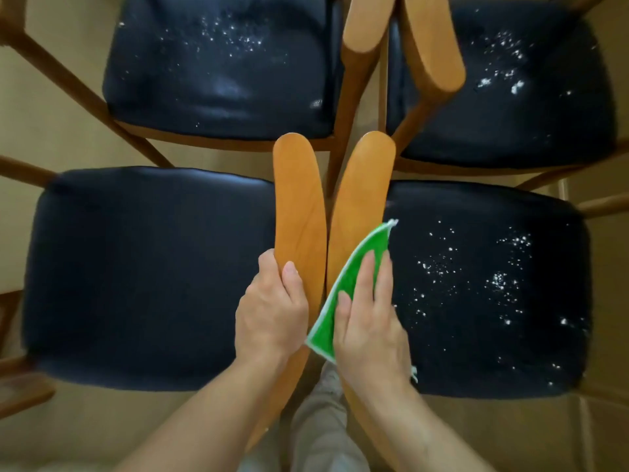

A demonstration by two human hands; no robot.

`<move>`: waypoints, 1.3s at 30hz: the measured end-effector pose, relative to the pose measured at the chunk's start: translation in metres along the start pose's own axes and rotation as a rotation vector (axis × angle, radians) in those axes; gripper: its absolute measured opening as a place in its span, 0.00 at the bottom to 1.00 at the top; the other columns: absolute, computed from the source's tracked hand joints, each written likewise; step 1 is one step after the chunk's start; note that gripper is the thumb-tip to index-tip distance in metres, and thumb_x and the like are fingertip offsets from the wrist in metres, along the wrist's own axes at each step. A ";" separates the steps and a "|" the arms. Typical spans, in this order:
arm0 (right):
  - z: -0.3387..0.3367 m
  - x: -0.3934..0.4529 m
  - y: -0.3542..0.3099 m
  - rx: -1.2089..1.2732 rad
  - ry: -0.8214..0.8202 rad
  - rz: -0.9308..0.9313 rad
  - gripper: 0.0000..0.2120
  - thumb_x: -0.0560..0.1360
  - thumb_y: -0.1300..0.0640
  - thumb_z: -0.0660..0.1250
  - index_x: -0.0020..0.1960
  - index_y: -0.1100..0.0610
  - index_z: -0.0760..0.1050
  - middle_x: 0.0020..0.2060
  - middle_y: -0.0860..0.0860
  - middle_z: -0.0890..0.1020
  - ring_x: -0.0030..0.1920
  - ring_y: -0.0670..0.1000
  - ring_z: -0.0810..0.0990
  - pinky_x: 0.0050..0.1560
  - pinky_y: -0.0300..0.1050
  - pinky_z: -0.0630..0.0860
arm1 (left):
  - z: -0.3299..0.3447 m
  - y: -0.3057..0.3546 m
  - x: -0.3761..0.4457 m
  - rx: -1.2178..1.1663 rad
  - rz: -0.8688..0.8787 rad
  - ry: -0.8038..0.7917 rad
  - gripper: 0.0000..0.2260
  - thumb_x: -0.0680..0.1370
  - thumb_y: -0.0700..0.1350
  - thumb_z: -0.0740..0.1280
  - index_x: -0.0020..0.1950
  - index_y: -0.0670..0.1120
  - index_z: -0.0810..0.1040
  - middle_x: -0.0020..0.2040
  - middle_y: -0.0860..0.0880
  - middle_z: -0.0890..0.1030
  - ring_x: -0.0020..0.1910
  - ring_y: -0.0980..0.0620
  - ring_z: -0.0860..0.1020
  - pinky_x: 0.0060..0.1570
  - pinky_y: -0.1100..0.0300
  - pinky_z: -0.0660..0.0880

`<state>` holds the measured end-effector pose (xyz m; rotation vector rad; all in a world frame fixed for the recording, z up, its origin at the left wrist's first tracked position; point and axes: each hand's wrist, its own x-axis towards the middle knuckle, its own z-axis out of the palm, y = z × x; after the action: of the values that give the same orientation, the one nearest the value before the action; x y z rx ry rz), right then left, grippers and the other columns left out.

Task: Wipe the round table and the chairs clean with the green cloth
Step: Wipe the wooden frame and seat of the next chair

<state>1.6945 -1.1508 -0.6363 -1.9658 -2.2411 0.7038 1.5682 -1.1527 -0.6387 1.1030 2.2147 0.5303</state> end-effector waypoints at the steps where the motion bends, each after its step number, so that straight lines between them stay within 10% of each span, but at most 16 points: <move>1: 0.002 -0.021 0.004 -0.014 -0.036 0.009 0.29 0.82 0.47 0.48 0.77 0.62 0.53 0.75 0.62 0.59 0.43 0.57 0.82 0.31 0.50 0.80 | 0.000 0.001 0.000 0.006 -0.002 0.001 0.08 0.81 0.57 0.47 0.52 0.57 0.61 0.35 0.55 0.75 0.30 0.57 0.76 0.28 0.61 0.71; 16: -0.001 0.063 -0.007 0.331 0.142 0.197 0.27 0.81 0.45 0.49 0.76 0.57 0.53 0.54 0.49 0.72 0.43 0.45 0.72 0.32 0.31 0.60 | 0.002 0.002 0.000 0.051 -0.016 0.043 0.09 0.81 0.58 0.47 0.52 0.56 0.63 0.37 0.56 0.74 0.33 0.57 0.75 0.29 0.61 0.68; 26: -0.008 0.072 -0.011 0.318 0.140 0.141 0.30 0.82 0.45 0.50 0.77 0.59 0.48 0.67 0.56 0.70 0.52 0.56 0.79 0.39 0.43 0.66 | -0.002 -0.006 0.000 -0.044 -0.020 -0.013 0.19 0.82 0.60 0.48 0.66 0.53 0.66 0.53 0.52 0.77 0.48 0.54 0.77 0.50 0.48 0.75; 30: 0.002 -0.013 0.006 0.131 0.016 0.149 0.31 0.80 0.43 0.48 0.77 0.60 0.50 0.70 0.58 0.69 0.51 0.57 0.80 0.39 0.51 0.78 | 0.002 -0.001 0.000 0.248 0.088 0.106 0.25 0.81 0.56 0.49 0.77 0.52 0.52 0.77 0.44 0.58 0.73 0.45 0.60 0.69 0.41 0.56; 39: 0.007 -0.072 0.014 -0.048 -0.065 0.219 0.32 0.78 0.42 0.51 0.77 0.56 0.52 0.74 0.58 0.65 0.66 0.62 0.72 0.52 0.59 0.76 | 0.058 0.089 0.013 0.294 0.587 -0.107 0.29 0.81 0.51 0.53 0.79 0.43 0.47 0.80 0.45 0.49 0.78 0.49 0.45 0.75 0.52 0.44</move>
<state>1.7170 -1.2210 -0.6310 -2.2680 -2.1165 0.7523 1.6517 -1.0866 -0.6336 1.9101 1.8967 0.3711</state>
